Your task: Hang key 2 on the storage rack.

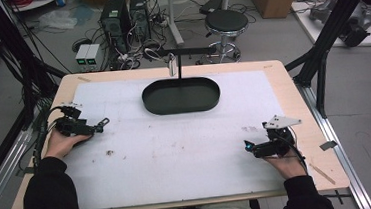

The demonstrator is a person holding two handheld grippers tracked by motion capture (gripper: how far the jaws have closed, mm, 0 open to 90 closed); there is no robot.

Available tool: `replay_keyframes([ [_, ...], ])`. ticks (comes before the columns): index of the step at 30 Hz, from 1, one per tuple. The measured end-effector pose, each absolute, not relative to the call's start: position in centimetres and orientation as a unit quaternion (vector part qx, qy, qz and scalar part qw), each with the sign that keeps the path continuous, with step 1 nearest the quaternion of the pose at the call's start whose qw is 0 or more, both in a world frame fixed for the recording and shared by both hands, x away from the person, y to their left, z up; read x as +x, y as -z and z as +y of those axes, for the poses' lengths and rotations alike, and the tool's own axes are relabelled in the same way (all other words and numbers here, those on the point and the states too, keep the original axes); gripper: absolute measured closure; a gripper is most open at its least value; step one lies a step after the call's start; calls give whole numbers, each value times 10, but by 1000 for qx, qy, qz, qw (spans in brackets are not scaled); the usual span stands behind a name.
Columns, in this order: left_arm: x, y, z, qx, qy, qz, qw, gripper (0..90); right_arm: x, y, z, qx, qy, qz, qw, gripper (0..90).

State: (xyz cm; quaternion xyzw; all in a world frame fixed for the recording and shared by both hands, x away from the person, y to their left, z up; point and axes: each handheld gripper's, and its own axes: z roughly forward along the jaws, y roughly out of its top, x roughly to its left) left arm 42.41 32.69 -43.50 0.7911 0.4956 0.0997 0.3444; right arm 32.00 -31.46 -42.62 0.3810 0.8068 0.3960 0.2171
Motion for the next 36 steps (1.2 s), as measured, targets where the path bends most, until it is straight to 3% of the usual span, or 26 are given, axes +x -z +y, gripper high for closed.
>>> replay_keyframes([
  [7, 424, 435, 328, 793, -103, 500, 334, 173, 320, 426, -315, 380, -395, 807, 217, 7],
  [12, 423, 433, 325, 798, -125, 495, 320, 359, 320, 427, -314, 379, -392, 810, 214, 7],
  [15, 421, 433, 320, 804, -154, 491, 299, 423, 320, 427, -314, 379, -393, 810, 215, 7],
  [22, 420, 431, 320, 806, -162, 489, 290, 567, 320, 427, -314, 379, -393, 810, 215, 7],
  [27, 419, 430, 317, 816, -165, 473, 287, 788, 320, 427, -314, 380, -392, 810, 215, 7],
  [36, 420, 428, 318, 815, -156, 475, 292, 837, 320, 426, -314, 379, -393, 810, 216, 7],
])
